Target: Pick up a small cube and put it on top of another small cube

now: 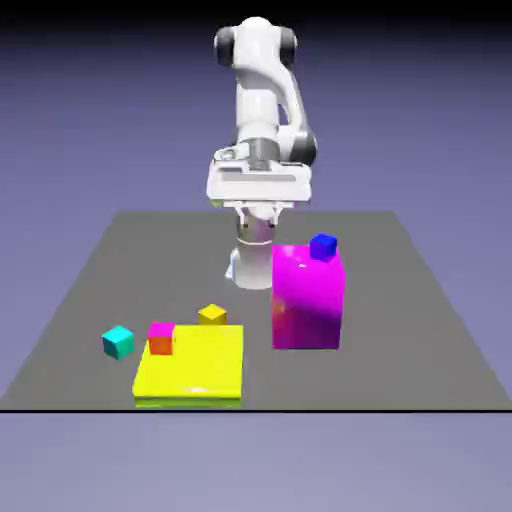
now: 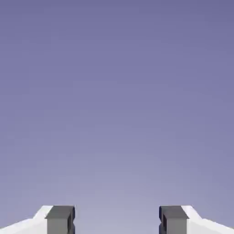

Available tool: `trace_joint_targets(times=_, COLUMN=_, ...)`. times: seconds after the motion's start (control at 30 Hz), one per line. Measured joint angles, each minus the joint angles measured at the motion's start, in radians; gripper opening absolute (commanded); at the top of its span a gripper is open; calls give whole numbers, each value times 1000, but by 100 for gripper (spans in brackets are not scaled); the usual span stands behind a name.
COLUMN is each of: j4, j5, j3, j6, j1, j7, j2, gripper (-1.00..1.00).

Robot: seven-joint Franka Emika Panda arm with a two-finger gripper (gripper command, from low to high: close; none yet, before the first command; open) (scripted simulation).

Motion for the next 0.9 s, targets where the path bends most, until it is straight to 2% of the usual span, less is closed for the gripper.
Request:
trace_joint_targets(times=0.4, j4=-110, j5=65, j3=-229, j6=-376, j1=-195, j7=239, j2=425, gripper=0)
trace_joint_targets(times=0.7, j4=-87, j5=326, j3=-17, j6=-119, j1=-324, j7=54, j2=714, gripper=0)
trace_joint_targets(times=0.73, j4=-87, j5=332, j3=-11, j6=-113, j1=-327, j7=49, j2=722, gripper=-100)
trace_joint_targets(times=0.8, j4=-87, j5=332, j3=-11, j6=-113, j1=-327, j7=50, j2=722, gripper=-100)
trace_joint_targets(times=0.9, j4=-95, j5=234, j3=-90, j6=-209, j1=-279, j7=119, j2=613, gripper=-100)
